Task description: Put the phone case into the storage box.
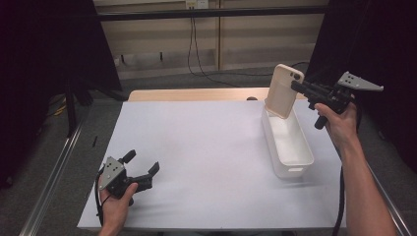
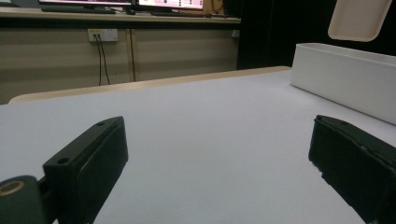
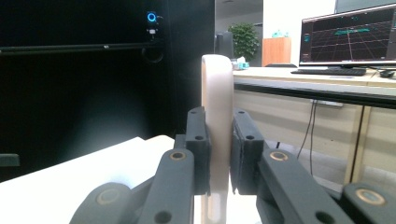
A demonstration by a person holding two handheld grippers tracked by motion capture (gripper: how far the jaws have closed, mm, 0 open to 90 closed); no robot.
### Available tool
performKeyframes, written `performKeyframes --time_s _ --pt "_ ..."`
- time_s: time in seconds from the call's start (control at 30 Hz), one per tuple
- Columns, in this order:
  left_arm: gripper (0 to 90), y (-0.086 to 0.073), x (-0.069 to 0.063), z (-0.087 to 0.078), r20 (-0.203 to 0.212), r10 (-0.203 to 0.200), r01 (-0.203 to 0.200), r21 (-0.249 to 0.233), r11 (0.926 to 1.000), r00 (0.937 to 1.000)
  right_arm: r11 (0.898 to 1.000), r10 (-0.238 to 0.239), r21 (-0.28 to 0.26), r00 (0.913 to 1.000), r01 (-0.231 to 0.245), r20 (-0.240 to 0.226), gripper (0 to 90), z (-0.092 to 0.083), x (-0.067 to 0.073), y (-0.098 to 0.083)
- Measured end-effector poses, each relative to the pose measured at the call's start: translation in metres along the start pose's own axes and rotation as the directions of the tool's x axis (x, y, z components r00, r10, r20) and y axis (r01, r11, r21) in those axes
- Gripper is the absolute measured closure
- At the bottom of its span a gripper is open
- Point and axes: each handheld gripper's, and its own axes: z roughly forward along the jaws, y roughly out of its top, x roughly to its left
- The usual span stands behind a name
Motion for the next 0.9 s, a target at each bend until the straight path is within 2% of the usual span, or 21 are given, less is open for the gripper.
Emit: performKeyframes --time_s 0.13,0.47,0.9 --pt "4.7 0.0 0.0 0.0 0.001 0.007 -0.007 0.001 1.0 1.0 1.0 -0.004 0.001 1.0 0.004 0.005 80.4 0.003 -0.007 -0.001" --pt "4.7 -0.001 0.001 0.001 -0.005 -0.006 0.006 0.005 1.0 1.0 1.0 0.006 0.027 0.9992 -0.007 0.04 80.4 0.008 -0.027 -0.017" --pt "4.7 -0.002 0.002 0.003 -0.006 -0.002 0.002 0.017 0.9999 1.0 0.998 0.016 0.052 0.9981 -0.019 0.059 80.4 0.018 -0.041 -0.034"
